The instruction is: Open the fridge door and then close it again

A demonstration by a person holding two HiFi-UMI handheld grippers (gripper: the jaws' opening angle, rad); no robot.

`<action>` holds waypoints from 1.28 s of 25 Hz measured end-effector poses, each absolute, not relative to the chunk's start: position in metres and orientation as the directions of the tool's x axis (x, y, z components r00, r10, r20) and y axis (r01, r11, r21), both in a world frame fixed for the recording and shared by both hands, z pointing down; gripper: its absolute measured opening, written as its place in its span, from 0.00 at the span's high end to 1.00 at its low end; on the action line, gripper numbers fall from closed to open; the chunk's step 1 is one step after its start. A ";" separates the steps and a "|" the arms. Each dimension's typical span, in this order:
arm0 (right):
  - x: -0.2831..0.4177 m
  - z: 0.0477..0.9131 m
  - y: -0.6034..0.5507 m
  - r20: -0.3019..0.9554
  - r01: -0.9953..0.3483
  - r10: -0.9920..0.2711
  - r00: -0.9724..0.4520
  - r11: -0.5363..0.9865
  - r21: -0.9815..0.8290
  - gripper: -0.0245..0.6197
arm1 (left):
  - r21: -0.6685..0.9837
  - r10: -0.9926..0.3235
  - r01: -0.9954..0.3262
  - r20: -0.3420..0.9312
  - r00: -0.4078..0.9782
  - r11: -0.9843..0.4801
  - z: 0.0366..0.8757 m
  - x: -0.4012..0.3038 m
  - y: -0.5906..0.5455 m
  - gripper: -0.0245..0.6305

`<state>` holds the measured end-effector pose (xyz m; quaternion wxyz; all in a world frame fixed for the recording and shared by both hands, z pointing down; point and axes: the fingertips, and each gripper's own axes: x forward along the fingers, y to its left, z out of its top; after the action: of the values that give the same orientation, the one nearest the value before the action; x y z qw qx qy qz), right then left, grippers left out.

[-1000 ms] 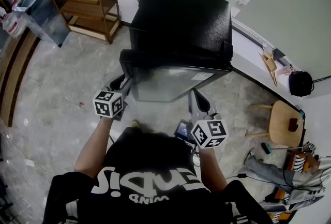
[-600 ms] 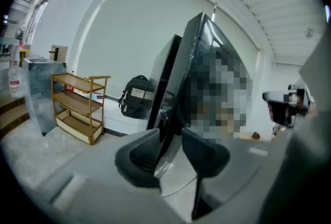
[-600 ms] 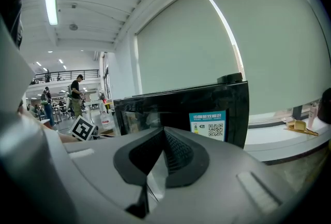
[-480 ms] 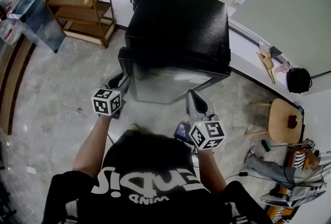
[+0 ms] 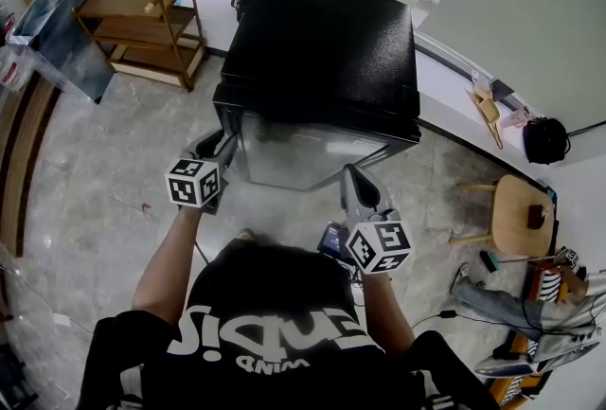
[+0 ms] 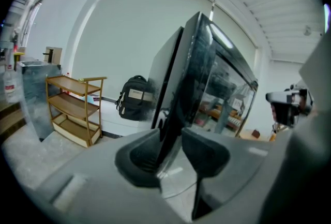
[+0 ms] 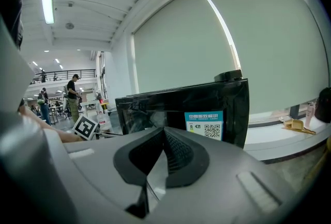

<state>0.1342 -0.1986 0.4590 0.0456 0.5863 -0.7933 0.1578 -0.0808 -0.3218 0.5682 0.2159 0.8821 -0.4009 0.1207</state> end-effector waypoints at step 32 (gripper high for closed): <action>0.140 0.462 -0.179 0.270 -0.948 -0.915 -0.301 0.256 -0.190 0.96 | 0.232 -0.706 -0.776 0.324 0.630 -0.586 0.526 -0.084 -0.282 0.95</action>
<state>0.1396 -0.1790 0.4625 0.0524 0.5890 -0.7906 0.1590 -0.0845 -0.2822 0.5260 0.1776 0.8850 -0.4188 0.0989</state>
